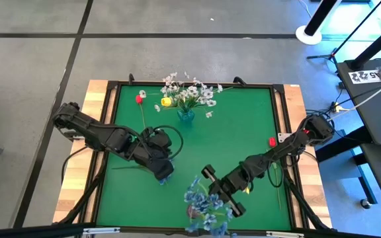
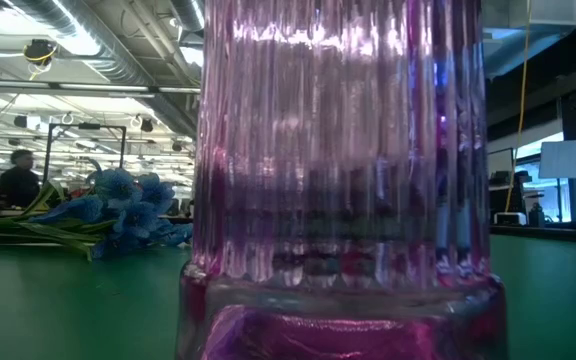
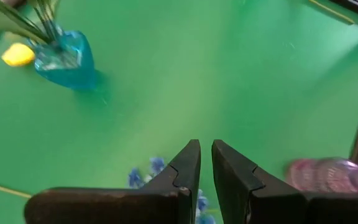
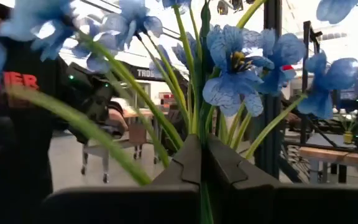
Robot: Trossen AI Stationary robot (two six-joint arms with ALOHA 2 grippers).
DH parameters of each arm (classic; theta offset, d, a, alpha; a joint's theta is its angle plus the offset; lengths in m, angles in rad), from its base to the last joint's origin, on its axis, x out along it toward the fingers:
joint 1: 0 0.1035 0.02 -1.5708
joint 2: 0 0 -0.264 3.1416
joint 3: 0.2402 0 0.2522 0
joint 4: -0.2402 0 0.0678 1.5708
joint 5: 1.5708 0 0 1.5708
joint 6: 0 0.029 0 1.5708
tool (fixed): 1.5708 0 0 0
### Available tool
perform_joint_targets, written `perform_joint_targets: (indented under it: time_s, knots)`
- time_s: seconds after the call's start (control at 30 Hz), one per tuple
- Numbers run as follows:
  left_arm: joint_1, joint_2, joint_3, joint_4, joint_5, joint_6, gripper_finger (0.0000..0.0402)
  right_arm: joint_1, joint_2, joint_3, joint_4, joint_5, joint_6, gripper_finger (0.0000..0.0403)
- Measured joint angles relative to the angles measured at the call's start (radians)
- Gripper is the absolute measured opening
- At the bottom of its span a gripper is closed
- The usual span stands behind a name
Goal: Sort flowers into vase by color
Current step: Put the right blue flowers into the violet vase
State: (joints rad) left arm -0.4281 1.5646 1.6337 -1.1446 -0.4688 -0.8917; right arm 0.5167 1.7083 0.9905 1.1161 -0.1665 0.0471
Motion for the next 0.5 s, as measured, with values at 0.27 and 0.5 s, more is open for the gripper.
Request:
perform_joint_targets:
  time_s: [0.27,0.5]
  knots:
    - [-0.055,0.0,0.0,-0.014,0.026,-0.168,0.0039,0.0,-0.002,0.0,-0.019,0.001,-0.001,0.0005]
    - [-0.125,0.0,0.0,-0.123,0.091,-0.379,0.0041,0.007,0.016,0.0,-0.002,0.025,-0.015,0.0005]
